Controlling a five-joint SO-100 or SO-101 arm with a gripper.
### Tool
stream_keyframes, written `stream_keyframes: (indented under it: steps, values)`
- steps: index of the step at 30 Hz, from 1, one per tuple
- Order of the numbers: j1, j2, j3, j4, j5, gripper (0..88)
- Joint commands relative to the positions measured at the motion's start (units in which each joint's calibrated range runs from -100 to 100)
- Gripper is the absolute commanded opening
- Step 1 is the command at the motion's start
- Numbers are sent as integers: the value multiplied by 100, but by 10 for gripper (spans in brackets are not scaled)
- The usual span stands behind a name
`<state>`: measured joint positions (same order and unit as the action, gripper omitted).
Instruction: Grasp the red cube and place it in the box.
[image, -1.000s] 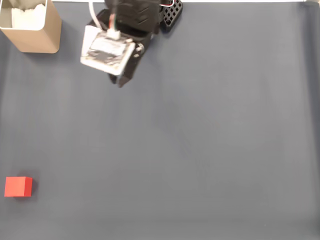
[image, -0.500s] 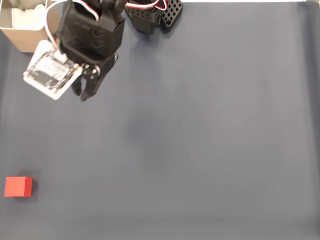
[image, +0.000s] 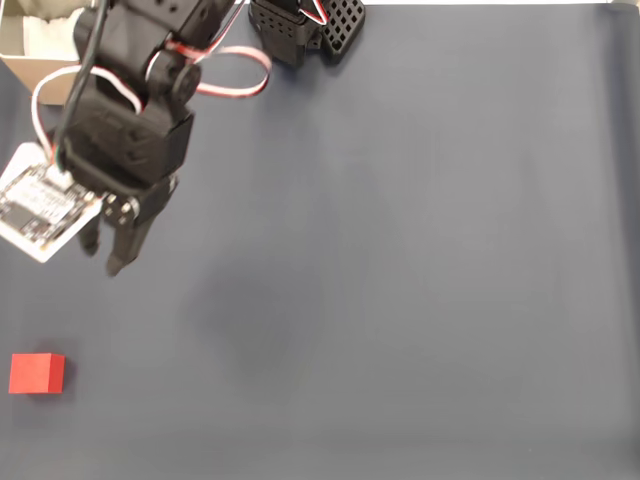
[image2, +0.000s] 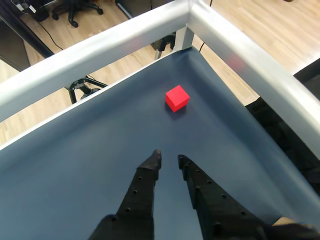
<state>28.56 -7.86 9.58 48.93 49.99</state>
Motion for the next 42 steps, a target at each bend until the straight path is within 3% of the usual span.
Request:
stream_keyframes:
  steps: [1, 32, 42]
  values:
    - [134, 283, -603, -311, 54, 81]
    - [638, 4096, -4836, -343, 322, 265]
    - [716, 4954, -5520, -1007, 347, 392]
